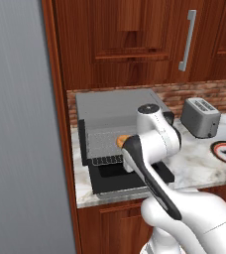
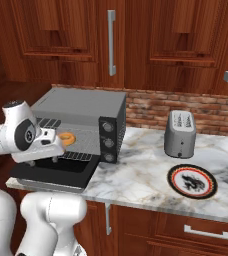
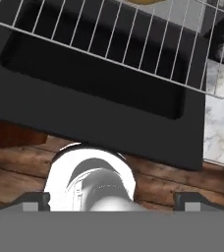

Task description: Pick up the bagel from the plate, place it on the toaster oven rack, close the door, and set the timer.

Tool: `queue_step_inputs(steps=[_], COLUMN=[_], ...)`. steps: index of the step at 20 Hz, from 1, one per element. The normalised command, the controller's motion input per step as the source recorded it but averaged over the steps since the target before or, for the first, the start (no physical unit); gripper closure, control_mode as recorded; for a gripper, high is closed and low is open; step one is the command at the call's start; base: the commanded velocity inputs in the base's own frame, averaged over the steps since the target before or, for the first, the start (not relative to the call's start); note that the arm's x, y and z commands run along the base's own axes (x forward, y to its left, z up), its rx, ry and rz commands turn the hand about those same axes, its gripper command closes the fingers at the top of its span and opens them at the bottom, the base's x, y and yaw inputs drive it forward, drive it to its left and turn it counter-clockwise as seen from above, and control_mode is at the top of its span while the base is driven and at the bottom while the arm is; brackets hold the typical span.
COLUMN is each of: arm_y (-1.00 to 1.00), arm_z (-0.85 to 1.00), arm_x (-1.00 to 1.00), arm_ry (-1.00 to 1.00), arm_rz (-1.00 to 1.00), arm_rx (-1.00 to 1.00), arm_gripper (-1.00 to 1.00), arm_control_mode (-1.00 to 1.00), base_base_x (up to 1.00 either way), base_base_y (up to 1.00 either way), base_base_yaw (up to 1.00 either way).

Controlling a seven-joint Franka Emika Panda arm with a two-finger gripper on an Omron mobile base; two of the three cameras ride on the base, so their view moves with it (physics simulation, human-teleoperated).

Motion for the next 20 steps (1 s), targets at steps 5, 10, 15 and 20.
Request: queue_step_inputs(steps=[5,10,15,20], arm_y=[-0.20,0.00,0.00,0.01], arm_z=[-0.41,-0.31,-0.25,-0.18], arm_x=[0.13,0.05,0.20,0.42], arm_ry=[0.00,0.00,0.00,0.00], arm_rz=[-0.32,-0.22,-0.11,-0.03], arm_rx=[0.08,0.05,0.00,0.00], arm_gripper=[-1.00,-1.00,-1.00,-1.00], arm_control_mode=[-1.00,-1.00,-1.00,-1.00], base_base_x=[0.00,0.00,0.00,0.00], base_base_y=[0.00,0.00,0.00,0.00], base_base_yaw=[0.00,0.00,0.00,0.00])
